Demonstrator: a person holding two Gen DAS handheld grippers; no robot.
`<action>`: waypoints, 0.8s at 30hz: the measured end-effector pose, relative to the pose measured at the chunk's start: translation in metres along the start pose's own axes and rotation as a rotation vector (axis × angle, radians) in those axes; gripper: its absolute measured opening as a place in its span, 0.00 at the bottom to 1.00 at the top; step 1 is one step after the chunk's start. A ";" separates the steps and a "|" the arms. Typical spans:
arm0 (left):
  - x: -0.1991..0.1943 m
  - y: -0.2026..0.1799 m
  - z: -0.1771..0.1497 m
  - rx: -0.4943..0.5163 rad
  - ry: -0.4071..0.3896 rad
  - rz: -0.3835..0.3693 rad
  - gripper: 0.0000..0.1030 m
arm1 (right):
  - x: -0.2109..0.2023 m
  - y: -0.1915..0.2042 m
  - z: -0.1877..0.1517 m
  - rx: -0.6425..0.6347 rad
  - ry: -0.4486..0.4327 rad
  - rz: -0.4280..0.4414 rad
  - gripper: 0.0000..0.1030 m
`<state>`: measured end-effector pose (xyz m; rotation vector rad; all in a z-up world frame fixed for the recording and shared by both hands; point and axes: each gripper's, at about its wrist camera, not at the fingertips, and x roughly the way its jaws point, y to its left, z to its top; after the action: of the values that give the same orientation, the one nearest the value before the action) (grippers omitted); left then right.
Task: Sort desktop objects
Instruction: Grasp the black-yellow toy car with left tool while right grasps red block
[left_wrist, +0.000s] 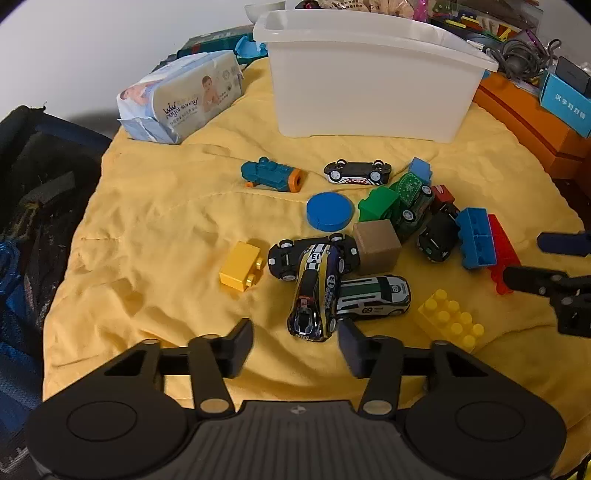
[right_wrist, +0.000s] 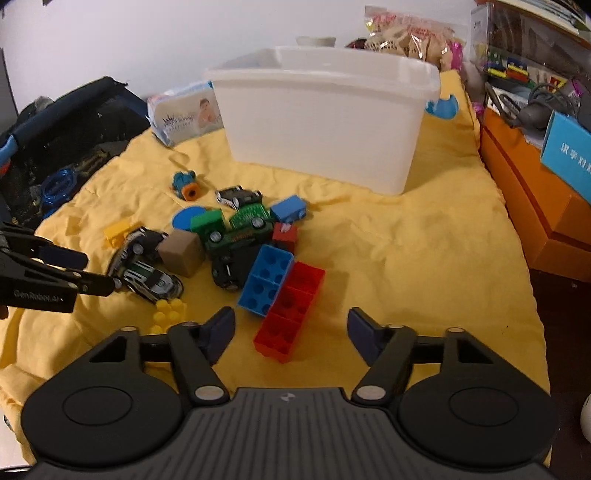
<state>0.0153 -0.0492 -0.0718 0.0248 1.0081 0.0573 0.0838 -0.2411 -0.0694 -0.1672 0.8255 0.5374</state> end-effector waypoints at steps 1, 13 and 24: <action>0.001 0.001 0.002 0.005 -0.006 -0.008 0.60 | 0.001 0.000 0.000 0.007 0.001 0.001 0.69; 0.024 0.007 0.010 0.092 -0.011 -0.164 0.54 | 0.011 0.017 -0.001 0.077 0.033 -0.142 0.59; 0.031 0.005 0.009 0.134 -0.015 -0.207 0.44 | 0.023 0.015 -0.004 0.136 0.060 -0.160 0.40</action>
<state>0.0391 -0.0421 -0.0931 0.0431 0.9938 -0.1999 0.0868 -0.2205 -0.0880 -0.1233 0.8953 0.3262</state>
